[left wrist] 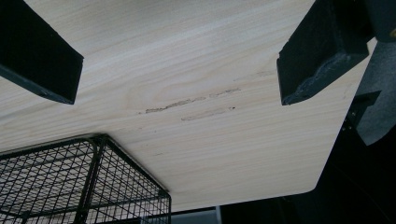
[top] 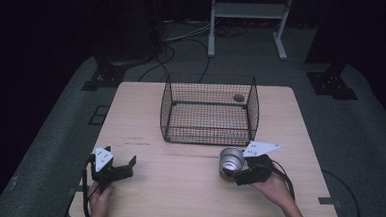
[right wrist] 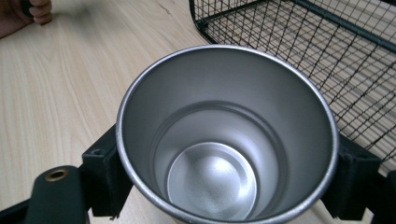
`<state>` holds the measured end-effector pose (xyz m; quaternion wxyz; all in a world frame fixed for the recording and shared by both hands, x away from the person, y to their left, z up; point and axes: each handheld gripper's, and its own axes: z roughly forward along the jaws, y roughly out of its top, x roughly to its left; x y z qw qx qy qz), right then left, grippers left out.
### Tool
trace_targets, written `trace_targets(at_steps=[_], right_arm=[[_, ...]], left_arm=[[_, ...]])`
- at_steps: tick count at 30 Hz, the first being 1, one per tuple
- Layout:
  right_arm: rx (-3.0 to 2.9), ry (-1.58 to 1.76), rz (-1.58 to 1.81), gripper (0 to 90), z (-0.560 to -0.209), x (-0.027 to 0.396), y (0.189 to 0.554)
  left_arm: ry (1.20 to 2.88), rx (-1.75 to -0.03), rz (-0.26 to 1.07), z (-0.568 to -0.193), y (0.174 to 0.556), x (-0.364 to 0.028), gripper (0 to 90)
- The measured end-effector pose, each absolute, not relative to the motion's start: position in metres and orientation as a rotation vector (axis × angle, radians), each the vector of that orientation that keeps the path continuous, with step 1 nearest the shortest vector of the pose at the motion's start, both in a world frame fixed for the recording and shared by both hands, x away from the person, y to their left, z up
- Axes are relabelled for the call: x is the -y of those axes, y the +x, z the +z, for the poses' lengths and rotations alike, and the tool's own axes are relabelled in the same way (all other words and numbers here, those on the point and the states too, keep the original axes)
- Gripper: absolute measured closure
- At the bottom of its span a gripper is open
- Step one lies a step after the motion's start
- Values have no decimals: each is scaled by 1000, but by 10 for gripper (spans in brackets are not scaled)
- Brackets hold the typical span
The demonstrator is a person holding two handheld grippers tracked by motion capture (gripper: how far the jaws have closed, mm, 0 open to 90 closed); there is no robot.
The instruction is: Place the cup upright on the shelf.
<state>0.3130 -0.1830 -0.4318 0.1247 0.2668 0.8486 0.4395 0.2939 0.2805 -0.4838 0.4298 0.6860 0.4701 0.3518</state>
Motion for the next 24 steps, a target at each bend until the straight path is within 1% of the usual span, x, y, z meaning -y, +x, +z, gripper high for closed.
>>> trace_targets(at_steps=[16, 24], right_arm=[[-2489, 721, 1315, 181, -410, 173, 321], [-2483, 682, 1334, 181, -390, 169, 328]], left_arm=[[1714, -1171, 878, -484, 294, -280, 0], [1713, -1172, 878, -484, 294, -281, 0]])
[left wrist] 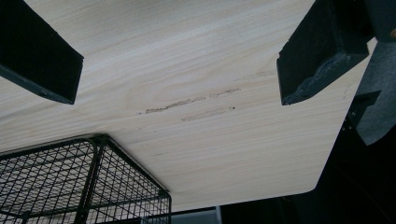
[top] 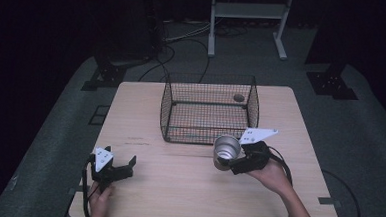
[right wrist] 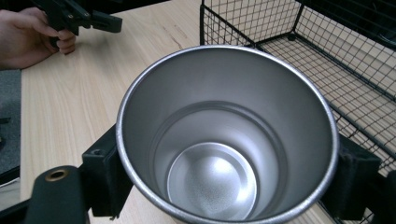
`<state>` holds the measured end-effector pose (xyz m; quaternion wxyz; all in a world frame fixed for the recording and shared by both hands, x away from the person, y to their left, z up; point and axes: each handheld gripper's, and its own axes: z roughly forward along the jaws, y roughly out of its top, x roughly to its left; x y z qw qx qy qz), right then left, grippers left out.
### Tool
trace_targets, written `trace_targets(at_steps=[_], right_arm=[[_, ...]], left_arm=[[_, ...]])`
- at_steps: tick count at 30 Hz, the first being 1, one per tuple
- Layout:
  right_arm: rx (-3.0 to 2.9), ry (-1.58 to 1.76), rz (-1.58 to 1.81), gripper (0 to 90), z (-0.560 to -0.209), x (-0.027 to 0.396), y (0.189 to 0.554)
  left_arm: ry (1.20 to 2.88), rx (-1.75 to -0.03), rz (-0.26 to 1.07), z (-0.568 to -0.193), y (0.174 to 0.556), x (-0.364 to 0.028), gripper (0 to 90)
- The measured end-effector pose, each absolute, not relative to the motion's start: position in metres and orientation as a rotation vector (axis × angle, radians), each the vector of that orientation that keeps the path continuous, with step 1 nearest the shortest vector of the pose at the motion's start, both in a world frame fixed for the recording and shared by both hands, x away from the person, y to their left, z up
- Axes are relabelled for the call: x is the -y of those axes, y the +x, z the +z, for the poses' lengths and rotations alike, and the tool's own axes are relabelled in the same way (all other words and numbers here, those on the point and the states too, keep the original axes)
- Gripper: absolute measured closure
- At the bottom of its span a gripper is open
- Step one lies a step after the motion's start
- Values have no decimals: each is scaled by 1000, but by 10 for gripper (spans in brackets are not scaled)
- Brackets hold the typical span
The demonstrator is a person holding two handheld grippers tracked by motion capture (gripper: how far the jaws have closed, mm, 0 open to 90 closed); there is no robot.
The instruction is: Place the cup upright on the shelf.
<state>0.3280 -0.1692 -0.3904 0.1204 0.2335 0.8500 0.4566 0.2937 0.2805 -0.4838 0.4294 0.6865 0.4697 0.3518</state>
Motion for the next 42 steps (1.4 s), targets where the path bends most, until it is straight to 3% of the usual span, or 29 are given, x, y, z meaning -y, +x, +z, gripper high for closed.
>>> trace_targets(at_steps=[42], right_arm=[[-2479, 633, 1334, 181, -333, 144, 378]], left_arm=[[1703, -1174, 872, -484, 293, -282, 0]])
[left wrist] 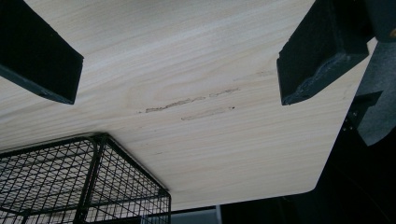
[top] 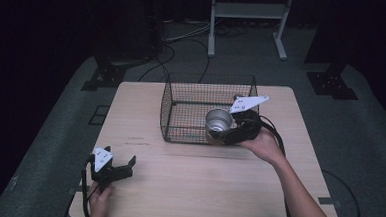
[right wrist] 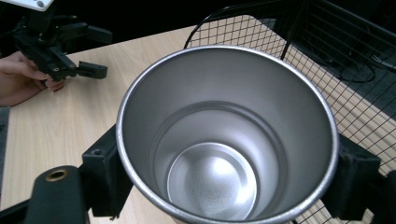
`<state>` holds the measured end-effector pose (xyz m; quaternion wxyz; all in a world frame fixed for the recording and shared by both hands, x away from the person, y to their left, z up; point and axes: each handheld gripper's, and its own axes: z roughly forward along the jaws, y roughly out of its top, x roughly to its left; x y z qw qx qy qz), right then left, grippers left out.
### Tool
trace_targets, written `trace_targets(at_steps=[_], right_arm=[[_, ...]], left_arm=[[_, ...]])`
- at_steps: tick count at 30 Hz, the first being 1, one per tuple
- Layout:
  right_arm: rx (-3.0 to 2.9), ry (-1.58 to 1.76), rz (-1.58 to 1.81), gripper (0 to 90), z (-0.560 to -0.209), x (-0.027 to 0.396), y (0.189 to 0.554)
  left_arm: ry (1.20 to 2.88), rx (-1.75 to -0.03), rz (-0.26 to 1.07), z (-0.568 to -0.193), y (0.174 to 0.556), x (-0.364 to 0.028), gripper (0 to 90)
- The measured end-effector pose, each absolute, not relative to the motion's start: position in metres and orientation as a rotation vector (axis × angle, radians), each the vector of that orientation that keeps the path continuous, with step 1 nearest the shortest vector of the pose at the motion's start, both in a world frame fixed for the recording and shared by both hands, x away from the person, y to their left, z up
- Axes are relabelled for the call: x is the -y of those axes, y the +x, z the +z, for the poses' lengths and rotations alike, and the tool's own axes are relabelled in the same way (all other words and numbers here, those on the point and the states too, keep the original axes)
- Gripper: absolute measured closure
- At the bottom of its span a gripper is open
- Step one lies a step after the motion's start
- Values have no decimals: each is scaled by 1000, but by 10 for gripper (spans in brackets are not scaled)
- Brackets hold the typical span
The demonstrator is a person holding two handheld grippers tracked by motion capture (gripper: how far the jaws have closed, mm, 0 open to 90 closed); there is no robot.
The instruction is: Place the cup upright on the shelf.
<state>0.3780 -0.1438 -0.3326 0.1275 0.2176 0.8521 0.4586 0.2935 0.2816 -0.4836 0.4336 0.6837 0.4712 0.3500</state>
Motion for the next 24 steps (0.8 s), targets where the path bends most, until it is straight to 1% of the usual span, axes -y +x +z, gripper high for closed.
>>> trace_targets(at_steps=[24], right_arm=[[-2440, 696, 1343, 181, -318, 140, 409]], left_arm=[[1696, -1173, 873, -484, 293, -282, 0]])
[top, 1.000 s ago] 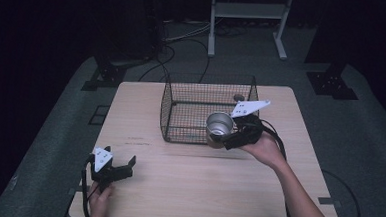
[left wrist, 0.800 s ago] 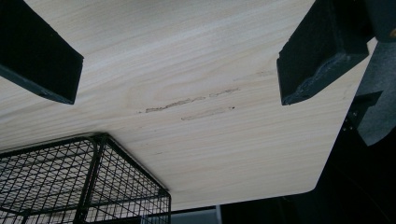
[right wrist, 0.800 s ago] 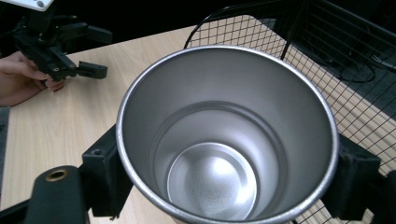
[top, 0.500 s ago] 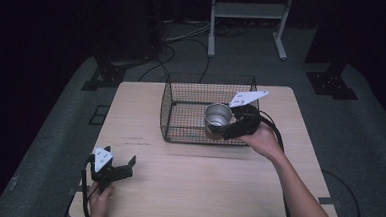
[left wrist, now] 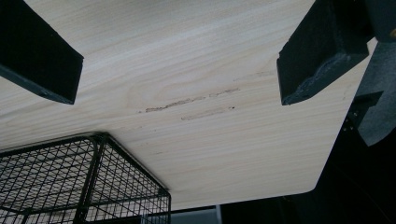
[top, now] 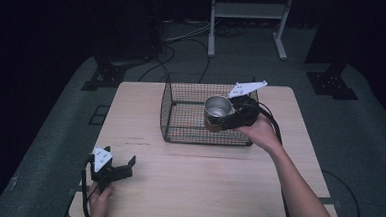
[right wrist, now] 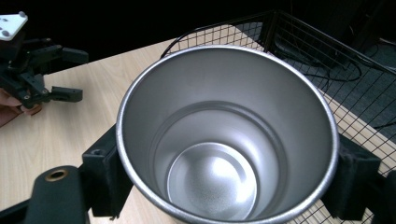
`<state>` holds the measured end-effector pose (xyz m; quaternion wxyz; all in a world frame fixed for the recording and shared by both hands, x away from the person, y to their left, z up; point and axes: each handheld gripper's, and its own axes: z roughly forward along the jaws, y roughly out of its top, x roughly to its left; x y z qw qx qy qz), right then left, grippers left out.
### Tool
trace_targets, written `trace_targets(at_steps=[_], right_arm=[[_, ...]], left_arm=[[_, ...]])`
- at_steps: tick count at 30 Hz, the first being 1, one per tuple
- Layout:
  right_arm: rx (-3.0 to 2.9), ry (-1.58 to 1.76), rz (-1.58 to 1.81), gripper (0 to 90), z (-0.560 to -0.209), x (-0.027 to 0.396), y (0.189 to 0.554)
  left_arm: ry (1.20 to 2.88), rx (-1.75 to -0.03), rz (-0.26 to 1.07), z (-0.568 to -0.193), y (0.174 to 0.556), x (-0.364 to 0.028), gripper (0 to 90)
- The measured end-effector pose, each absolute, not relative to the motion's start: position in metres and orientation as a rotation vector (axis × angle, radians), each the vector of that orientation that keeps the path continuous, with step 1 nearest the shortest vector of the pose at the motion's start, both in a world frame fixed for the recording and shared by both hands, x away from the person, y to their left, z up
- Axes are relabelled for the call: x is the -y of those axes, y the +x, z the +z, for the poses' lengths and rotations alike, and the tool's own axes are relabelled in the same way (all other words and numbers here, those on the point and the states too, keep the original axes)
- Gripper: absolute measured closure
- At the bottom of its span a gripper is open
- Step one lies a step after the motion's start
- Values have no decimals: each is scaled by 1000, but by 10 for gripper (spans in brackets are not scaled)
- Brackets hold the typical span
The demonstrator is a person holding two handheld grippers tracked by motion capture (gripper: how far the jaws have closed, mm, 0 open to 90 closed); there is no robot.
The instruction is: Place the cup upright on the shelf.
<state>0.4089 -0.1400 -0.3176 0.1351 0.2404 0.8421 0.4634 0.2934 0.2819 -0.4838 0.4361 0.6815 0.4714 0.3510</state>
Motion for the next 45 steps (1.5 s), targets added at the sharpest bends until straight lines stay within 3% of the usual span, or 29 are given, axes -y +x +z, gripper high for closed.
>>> trace_targets(at_steps=[45], right_arm=[[-2468, 799, 1255, 181, -308, 119, 481]], left_arm=[[1695, -1168, 871, -484, 293, -282, 0]])
